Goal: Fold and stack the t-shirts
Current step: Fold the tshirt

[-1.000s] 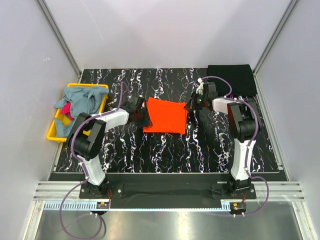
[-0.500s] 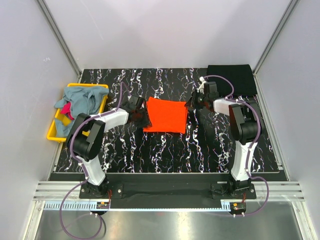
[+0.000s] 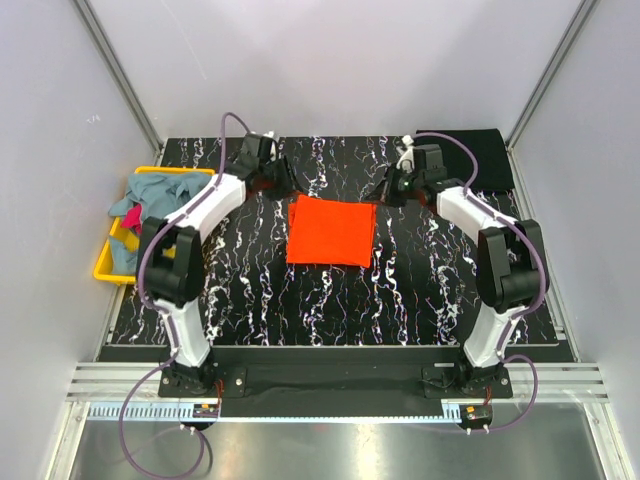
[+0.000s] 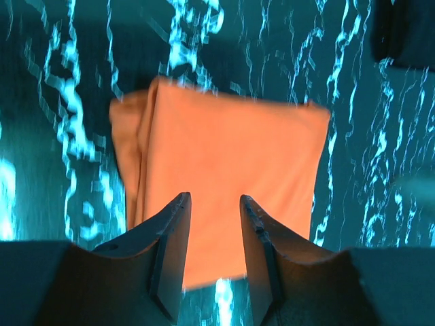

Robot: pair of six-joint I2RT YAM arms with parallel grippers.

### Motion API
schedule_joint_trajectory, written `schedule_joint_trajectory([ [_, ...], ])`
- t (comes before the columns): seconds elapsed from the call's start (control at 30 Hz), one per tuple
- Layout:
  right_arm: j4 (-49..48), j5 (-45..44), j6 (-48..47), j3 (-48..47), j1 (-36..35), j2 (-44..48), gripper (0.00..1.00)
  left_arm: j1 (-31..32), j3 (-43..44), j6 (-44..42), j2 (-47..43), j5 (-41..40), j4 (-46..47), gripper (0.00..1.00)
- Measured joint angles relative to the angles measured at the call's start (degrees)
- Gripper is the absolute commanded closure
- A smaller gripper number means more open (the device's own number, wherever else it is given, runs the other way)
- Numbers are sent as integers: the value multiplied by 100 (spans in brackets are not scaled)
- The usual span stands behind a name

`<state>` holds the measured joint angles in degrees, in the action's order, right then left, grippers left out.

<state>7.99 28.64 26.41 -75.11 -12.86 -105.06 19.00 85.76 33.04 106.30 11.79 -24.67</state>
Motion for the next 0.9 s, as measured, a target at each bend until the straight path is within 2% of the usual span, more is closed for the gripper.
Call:
schedule_joint_trajectory([
  [0.1,92,509,116,2,-225,-44,100,-92,411,-118,531,221,76,61],
  [0.27,28,1204,337,90,-629,-234,100,-70,555,-267,1281,374,4,61],
  [0.47,-660,1858,564,791,-852,-463,99,-59,562,-326,1729,341,-55,62],
  [0.67,-863,2022,562,1185,-850,-1279,99,-55,555,-319,1733,210,2,62],
  [0.9,-678,1884,560,1202,-848,-1019,95,-76,546,-278,1729,177,44,62],
])
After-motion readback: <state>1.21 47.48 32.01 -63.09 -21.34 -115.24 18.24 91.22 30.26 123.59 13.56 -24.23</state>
